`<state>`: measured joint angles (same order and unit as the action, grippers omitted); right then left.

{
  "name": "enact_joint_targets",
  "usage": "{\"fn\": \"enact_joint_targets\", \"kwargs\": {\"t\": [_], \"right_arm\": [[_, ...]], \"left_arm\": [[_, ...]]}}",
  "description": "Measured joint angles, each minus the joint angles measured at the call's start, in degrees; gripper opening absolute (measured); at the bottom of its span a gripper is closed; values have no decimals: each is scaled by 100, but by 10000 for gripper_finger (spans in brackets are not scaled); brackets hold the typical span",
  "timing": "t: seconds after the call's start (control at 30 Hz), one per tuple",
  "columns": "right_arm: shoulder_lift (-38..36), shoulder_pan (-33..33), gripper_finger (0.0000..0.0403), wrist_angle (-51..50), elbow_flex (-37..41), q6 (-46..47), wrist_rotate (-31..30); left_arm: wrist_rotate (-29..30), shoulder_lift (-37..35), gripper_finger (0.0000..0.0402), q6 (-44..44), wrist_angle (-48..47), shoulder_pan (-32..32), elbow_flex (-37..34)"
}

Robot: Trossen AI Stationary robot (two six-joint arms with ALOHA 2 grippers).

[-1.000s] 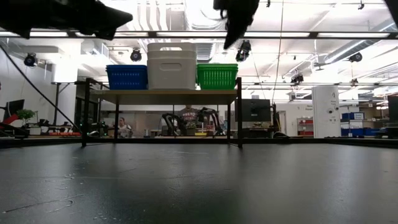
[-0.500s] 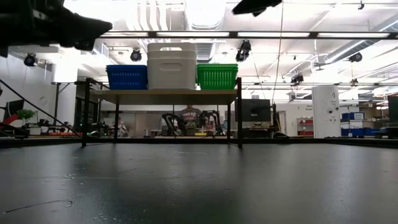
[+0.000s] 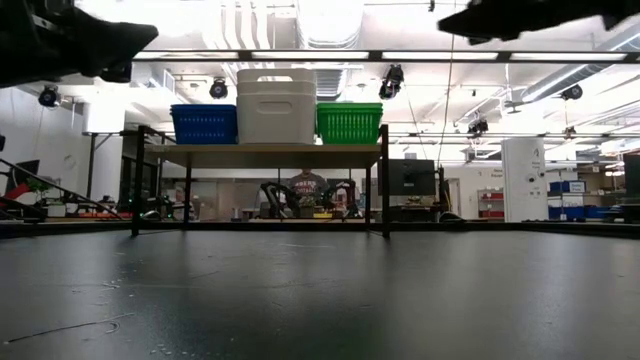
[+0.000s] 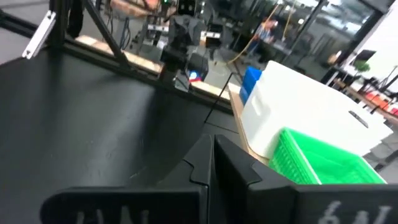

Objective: Stack baskets on shelf by color
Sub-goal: Return to Home Position

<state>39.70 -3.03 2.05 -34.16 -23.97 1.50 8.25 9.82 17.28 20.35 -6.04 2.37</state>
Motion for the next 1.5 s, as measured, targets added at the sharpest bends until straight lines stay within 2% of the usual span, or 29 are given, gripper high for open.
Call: {"fn": "enact_joint_targets", "kwargs": {"t": [0.2, 0.47, 0.7, 0.9, 1.07, 1.33, 1.5], "right_arm": [[-1226, 0, 11, 25, 722, -8, 60], [-2754, 0, 11, 108, 1620, 140, 109], [-3941, 4, 11, 939, 2439, -60, 190], [-3809, 2, 11, 2235, 3322, 47, 459], [-3596, 2, 11, 2111, 3343, 211, 572], [-3368, 0, 11, 1921, 3344, 3148, 496], [-3314, 0, 11, 1898, 3344, 3734, 494]], "left_arm": [[19, -380, 0, -31, -388, 0, -94], [173, -537, 0, 220, -545, 2, -94], [433, -537, 0, 109, -594, 2, -94], [432, -581, 0, 114, -498, 0, -94], [431, -676, 0, 131, -430, 3, -92], [428, -584, 0, 133, -439, 4, -92], [428, -532, 0, 133, -442, 4, -92]]}}
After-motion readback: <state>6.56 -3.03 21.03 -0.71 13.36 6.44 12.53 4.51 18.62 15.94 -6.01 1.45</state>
